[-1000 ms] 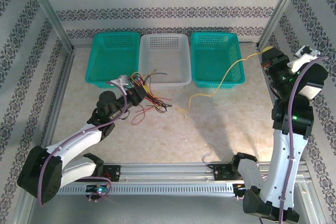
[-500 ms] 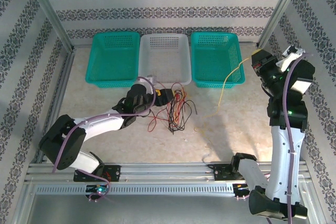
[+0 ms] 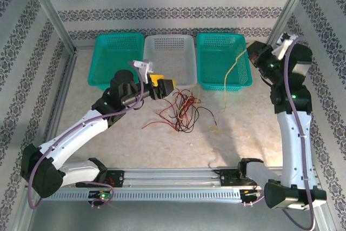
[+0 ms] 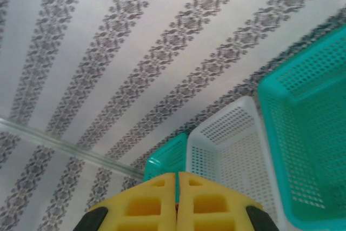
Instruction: Untangle the cables
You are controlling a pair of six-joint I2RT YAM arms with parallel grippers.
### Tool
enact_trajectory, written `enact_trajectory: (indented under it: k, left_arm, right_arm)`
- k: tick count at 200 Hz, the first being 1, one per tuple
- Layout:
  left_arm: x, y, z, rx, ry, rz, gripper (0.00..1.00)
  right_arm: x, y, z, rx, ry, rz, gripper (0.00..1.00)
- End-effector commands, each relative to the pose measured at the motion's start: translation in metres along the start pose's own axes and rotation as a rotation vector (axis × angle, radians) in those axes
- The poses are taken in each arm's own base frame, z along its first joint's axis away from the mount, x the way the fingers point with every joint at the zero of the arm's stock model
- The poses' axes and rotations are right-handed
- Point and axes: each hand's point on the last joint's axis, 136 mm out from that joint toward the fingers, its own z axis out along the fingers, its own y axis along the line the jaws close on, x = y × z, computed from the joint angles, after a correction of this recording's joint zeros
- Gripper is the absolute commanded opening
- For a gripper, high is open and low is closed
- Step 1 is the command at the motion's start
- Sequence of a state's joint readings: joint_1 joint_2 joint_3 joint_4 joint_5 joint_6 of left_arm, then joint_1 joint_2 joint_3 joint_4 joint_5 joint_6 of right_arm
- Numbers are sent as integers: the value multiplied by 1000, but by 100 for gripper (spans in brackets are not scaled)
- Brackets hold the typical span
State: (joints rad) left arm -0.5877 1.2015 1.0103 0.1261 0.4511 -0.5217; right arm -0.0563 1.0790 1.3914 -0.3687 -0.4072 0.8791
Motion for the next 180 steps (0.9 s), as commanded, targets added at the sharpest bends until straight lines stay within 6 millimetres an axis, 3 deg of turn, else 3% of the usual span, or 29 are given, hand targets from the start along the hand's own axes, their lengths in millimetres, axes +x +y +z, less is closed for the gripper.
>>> enact_trajectory:
  k: [1,74,111,133,180]
  left_arm:
    - [22,-31,3,188,130,38,82]
    - [-1,-79,18,446,24,61,84]
    - [-15,-80,27,436,-10,111,81]
    - [-24,-60,40,320,-55,109,77]
    - [-35,-50,50,273,-111,114,54]
  right_arm:
    - [-9,43,2,-110,-22,-70,0]
    - [19,114,29,-267,63,-109,0]
    - [38,134,39,-322,110,-107,0]
    - [49,144,42,-348,134,-107,0]
    - [64,155,45,-378,181,-111,0]
